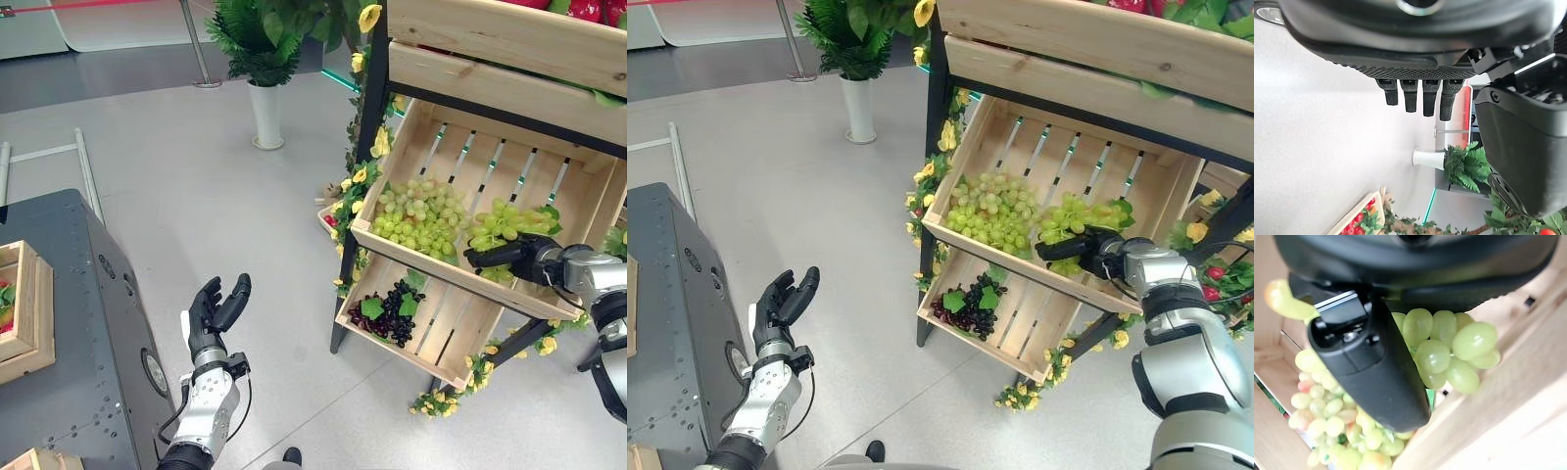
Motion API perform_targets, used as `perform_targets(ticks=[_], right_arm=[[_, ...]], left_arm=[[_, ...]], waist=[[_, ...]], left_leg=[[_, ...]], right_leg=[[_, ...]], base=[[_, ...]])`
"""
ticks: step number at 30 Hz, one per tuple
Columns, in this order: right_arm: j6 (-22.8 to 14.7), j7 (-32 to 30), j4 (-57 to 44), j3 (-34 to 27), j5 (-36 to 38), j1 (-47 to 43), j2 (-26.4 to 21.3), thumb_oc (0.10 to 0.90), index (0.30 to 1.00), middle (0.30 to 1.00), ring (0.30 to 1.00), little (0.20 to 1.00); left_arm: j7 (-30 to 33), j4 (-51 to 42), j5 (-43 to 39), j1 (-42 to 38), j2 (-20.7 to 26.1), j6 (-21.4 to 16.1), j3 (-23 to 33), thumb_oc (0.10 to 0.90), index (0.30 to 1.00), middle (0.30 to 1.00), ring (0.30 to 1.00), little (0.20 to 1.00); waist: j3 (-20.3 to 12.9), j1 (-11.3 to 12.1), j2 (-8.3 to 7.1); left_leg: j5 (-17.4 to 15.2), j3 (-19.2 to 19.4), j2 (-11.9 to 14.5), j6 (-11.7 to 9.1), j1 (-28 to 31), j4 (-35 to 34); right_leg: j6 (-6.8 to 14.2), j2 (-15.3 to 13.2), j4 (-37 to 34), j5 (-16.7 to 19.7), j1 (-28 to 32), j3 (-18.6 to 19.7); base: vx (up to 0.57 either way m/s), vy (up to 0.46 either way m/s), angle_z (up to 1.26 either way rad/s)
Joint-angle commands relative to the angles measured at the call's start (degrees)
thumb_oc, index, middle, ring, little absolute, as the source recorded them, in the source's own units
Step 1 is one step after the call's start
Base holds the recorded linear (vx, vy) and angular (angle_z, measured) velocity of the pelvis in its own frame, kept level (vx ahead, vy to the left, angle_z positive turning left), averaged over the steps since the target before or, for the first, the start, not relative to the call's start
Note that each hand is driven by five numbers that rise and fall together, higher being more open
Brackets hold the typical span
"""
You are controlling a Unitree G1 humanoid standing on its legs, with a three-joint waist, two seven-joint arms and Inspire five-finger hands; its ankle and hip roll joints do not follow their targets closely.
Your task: Pick up the fruits from the basket on one side to the basket on the other side
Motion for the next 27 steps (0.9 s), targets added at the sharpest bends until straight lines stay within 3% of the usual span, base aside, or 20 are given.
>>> perform_targets(ticks=[1,4,9,17,23,27], right_arm=[[-3.06,6.4,2.69,4.51,-5.08,-13.18,-3.04,0.8,0.9,0.9,0.9,0.9],[-2.4,9.44,3.05,6.53,-10.41,-12.82,-2.75,0.8,0.9,0.9,0.9,0.9],[-4.62,9.87,2.28,10.32,-18.64,-13.9,-3.97,0.8,0.9,0.9,0.9,0.9],[-4.18,12.76,-1.52,16.66,-28.69,-18.15,-6.54,0.8,0.9,0.9,0.9,0.9],[-1.32,5.27,-8.61,20.12,-34.37,-23.18,-9.88,0.8,0.9,0.9,0.9,0.9],[1.25,1.83,-13.92,21.69,-34.01,-26.01,-12.26,0.8,0.9,0.9,0.9,0.9]], left_arm=[[-0.84,-1.5,0.86,-8.02,3.07,-4.75,-3.38,0.8,0.9,0.9,0.9,0.9],[-0.45,-1.68,1.22,-8.34,2.88,-4.64,-3.55,0.8,0.9,0.9,0.9,0.9],[-0.01,-1.84,1.84,-8.71,2.74,-4.34,-3.98,0.8,0.9,0.9,0.9,0.9],[0.75,-2.41,2.65,-8.53,2.78,-4.28,-4.04,0.8,0.9,0.9,0.9,0.9],[1.86,-3.67,2.89,-8.15,3.31,-3.96,-3.65,0.8,0.9,0.9,0.9,0.9],[2.09,-4.54,3.09,-7.28,3.56,-3.81,-3.25,0.8,0.9,0.9,0.9,0.9]], waist=[[-3.45,1.84,-1.71],[-3.34,1.78,-1.86],[-3.18,1.35,-2.18],[-2.96,0.45,-2.58],[-2.92,-0.8,-2.94],[-3.15,-1.48,-3.09]], left_leg=[[-11.32,1.85,-0.51,-0.99,4.28,0.13],[-11.23,1.94,-0.54,-0.93,4.17,0.13],[-11.07,2.46,-0.53,-0.91,4.05,0.13],[-10.96,3.42,-0.47,-1.03,4.1,0.13],[-10.96,4.24,-0.45,-1.18,4.23,0.13],[-11.02,4.7,-0.45,-1.22,4.29,0.13]], right_leg=[[-2.51,-0.56,0.36,-1.08,0.0,-4.45],[-2.5,-0.55,0.36,-0.89,-0.2,-4.32],[-2.33,-0.49,0.36,-0.57,-0.56,-3.7],[-2.1,-0.38,0.36,-0.16,-1.06,-2.76],[-1.87,-0.22,0.36,0.01,-1.29,-1.87],[-1.75,-0.16,0.36,0.08,-1.41,-1.46]], base=[[-0.03,0.001,0.05],[-0.01,-0.001,0.01],[0.0,0.0,0.0],[0.0,-0.004,-0.05],[0.0,0.0,-0.05],[0.02,0.006,-0.12]])
